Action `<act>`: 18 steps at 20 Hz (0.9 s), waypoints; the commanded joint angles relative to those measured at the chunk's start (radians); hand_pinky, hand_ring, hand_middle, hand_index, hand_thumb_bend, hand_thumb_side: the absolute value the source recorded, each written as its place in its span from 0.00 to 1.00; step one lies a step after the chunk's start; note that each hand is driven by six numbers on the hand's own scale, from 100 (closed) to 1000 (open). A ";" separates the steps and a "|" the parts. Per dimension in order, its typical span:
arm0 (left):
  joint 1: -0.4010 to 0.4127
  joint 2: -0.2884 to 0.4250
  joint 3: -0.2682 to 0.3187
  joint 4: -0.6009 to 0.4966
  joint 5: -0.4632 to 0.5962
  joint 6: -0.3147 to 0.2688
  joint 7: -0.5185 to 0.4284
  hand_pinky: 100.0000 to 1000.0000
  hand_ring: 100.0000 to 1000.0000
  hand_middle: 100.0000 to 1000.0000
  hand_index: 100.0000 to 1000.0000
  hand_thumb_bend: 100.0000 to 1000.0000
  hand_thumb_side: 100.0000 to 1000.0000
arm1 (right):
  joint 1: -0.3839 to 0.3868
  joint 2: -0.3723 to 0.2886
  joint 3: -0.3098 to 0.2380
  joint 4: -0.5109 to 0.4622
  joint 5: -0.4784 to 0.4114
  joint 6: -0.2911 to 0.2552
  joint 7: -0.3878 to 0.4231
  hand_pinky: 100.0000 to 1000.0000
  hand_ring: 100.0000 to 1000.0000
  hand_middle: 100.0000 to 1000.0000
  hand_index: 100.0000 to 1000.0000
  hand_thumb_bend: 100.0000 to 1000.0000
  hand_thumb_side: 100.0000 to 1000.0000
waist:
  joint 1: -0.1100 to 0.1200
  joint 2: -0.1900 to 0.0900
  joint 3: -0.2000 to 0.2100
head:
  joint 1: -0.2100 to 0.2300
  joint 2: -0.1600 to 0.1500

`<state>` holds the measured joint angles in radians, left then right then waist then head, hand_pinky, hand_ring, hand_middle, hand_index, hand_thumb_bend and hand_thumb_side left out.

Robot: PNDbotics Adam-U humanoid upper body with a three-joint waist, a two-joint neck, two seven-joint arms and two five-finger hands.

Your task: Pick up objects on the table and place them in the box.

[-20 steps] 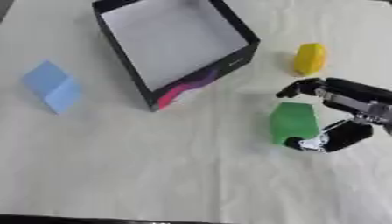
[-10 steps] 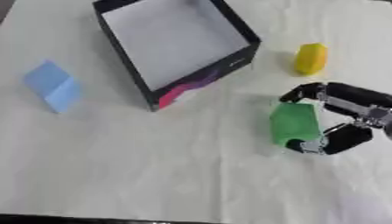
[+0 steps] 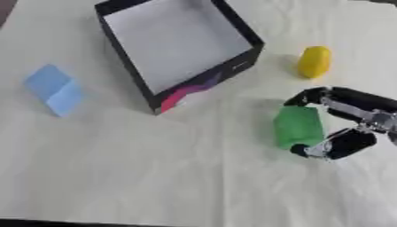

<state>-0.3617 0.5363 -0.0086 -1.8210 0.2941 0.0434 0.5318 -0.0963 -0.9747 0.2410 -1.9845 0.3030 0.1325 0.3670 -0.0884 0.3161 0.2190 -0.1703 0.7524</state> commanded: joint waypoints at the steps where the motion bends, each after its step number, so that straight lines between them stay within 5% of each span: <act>1: -0.008 0.018 0.009 -0.021 0.001 0.001 0.000 0.65 0.52 0.76 0.79 0.34 0.56 | -0.006 -0.015 -0.008 -0.016 -0.012 0.012 -0.005 0.90 0.79 0.72 0.81 0.36 0.22 | 0.017 -0.001 0.000 | -0.002 -0.009; 9: -0.006 0.020 0.012 -0.023 -0.001 0.000 0.003 0.65 0.52 0.76 0.79 0.34 0.56 | -0.004 -0.003 -0.014 -0.016 -0.086 0.011 -0.065 0.84 0.65 0.50 0.63 0.14 0.07 | 0.015 -0.006 0.001 | 0.009 -0.012; 18: 0.005 0.027 0.020 -0.028 -0.008 -0.004 0.009 0.65 0.52 0.76 0.79 0.34 0.55 | -0.084 -0.046 -0.125 -0.016 -0.250 -0.129 -0.170 0.82 0.60 0.47 0.60 0.02 0.00 | 0.005 -0.028 0.000 | 0.019 -0.010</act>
<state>-0.3514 0.5364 -0.0024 -1.8290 0.2919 0.0408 0.5361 -0.1699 -0.9746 0.1510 -1.9848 0.0812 0.0274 0.2129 -0.0884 0.3150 0.2191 -0.1524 0.7518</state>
